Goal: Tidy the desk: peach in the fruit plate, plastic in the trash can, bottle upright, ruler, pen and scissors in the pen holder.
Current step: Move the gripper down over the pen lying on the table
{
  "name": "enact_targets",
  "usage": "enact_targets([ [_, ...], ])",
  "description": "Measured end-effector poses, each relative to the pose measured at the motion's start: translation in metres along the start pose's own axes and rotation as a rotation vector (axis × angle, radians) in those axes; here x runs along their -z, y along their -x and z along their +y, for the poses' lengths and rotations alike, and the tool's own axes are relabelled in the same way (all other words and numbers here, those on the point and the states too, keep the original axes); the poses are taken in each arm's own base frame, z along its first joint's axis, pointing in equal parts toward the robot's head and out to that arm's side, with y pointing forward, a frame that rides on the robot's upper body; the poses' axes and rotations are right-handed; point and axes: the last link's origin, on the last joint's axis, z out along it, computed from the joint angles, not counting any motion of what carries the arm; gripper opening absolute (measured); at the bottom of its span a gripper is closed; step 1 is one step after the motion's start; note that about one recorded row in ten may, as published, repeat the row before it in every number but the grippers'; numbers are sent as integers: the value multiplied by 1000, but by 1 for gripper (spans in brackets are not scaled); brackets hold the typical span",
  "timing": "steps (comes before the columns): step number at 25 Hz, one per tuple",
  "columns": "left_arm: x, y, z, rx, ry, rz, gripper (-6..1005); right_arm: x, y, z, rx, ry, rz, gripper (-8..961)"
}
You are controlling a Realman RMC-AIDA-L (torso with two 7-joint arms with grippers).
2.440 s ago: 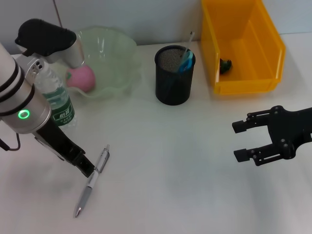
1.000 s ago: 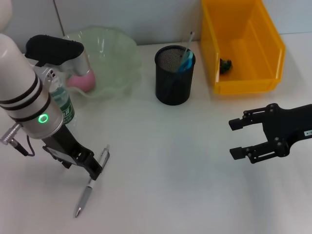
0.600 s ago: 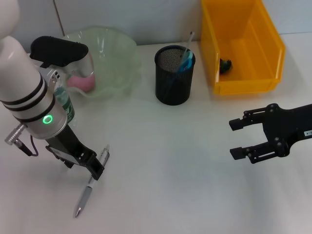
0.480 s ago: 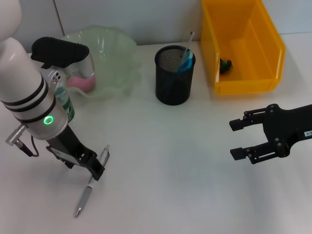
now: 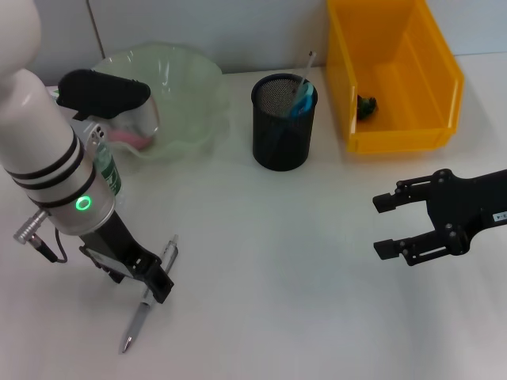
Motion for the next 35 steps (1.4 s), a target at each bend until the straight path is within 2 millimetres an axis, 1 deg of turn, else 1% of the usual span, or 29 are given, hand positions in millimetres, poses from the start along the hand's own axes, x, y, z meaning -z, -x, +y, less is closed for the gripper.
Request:
enact_targets([
  [27,-5,-1,3,-5,14,-2,712,-1,-1,-1,0,-4,12,736],
  [32,-6,-1,4,-5,15,0,659,-1,-1,-1,1,-6,13,735],
  [35,-7,-1,4,-6,15,-1,660,-1,-1,-1,1,-7,14,734],
])
